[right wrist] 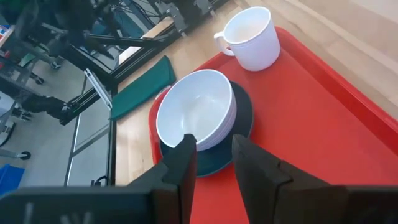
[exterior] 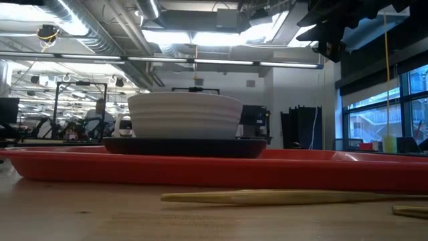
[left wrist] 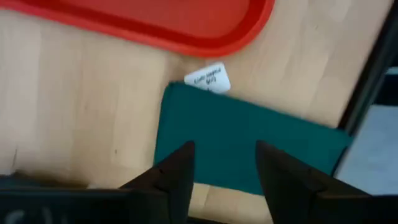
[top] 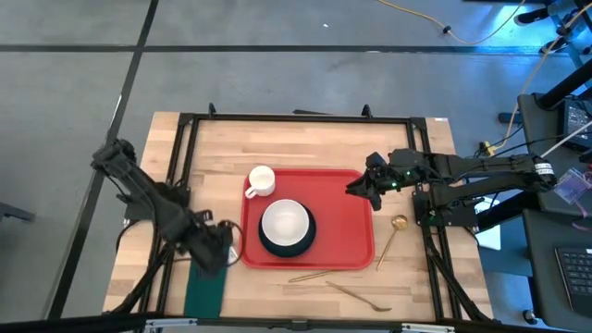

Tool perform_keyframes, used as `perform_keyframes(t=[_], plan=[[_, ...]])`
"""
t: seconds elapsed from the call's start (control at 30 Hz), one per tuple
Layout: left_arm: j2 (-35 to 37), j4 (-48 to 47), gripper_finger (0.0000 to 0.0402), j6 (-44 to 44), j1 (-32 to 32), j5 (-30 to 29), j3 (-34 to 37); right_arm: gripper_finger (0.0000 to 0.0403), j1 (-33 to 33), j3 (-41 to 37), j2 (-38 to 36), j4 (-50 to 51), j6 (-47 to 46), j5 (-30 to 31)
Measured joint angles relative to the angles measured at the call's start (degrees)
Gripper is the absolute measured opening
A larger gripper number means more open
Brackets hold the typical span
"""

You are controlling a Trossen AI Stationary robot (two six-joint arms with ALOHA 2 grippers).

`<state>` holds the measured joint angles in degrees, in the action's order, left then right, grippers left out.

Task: Set up tray
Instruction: Put the green napkin to the right of the black plate on the red tray

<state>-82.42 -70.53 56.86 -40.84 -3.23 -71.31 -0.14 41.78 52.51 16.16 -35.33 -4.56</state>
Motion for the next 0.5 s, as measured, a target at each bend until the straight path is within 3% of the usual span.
perform_keyframes(t=[0.17,0.3,0.5], plan=[[-5.25,-3.28,0.0197,2.88,-2.46,1.34,0.0,0.0107,-0.02,0.01,0.0,0.0,0.01,0.0],[-8.14,-6.57,0.0201,1.74,-2.56,3.76,0.21,0.0107,-0.02,0.0,0.0,0.0,-0.05,0.0],[-7.92,1.98,0.0189,0.9,-2.52,4.4,3.09,0.0107,-0.02,0.01,0.0,0.0,-0.43,-0.03]])
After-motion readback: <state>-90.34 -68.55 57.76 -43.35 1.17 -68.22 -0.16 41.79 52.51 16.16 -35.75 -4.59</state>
